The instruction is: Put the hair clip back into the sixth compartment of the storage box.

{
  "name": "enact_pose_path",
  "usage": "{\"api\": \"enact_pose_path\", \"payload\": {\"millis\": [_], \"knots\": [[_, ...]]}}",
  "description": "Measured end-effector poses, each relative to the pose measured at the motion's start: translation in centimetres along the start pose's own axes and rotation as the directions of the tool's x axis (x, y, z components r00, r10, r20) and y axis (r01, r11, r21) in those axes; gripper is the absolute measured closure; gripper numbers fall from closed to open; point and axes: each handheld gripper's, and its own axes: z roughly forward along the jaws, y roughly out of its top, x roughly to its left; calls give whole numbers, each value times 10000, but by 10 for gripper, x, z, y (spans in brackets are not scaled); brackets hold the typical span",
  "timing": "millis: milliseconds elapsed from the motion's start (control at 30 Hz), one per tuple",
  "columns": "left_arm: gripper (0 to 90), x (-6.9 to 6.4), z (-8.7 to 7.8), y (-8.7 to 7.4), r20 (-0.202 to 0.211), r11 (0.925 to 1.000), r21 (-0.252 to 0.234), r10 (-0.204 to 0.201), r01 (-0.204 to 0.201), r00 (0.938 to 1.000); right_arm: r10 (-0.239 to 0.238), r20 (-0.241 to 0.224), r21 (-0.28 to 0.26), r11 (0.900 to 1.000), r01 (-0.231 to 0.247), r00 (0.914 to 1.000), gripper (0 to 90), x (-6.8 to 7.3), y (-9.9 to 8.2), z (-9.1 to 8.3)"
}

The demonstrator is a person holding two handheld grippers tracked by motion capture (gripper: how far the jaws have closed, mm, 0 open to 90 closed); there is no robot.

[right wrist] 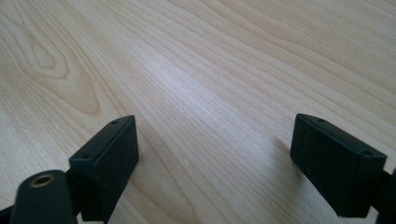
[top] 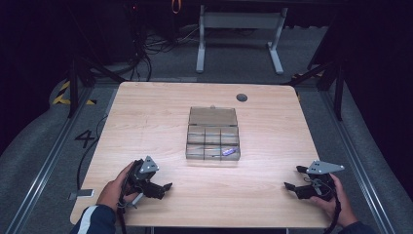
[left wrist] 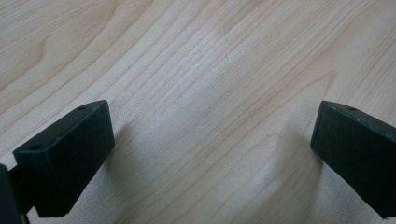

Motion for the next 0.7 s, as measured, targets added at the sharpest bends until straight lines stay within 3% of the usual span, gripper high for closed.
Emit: {"api": "enact_pose_path", "payload": {"millis": [700], "knots": [[0,0,0,0,-1,10000,-8,-12,12,10000,90,99,3,10000,-90,9999,148,-1,0,0]]}}
